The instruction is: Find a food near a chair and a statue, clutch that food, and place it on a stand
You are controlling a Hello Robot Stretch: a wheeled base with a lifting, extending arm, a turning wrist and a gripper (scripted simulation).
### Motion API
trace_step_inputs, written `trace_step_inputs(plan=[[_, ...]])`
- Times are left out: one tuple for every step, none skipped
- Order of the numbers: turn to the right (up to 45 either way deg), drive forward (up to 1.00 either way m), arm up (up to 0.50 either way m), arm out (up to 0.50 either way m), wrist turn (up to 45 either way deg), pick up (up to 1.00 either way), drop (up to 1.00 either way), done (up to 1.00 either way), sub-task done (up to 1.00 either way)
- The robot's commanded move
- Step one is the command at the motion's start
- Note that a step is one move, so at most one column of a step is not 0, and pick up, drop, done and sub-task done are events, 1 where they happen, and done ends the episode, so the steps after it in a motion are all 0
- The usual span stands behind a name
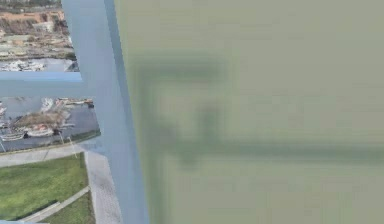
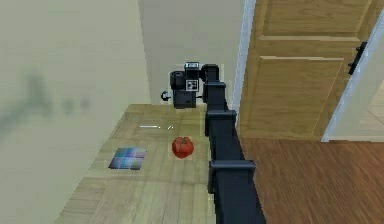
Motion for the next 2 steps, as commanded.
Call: trace_step_inputs(plan=[[0.0, 0.0, 0.06, 0.0, 0.0, 0.0, 0.0, 0.0, 0.0], [0.0, 0.0, 0.0, -0.08, 0.0, 0.0, 0.0, 0.0, 0.0]])
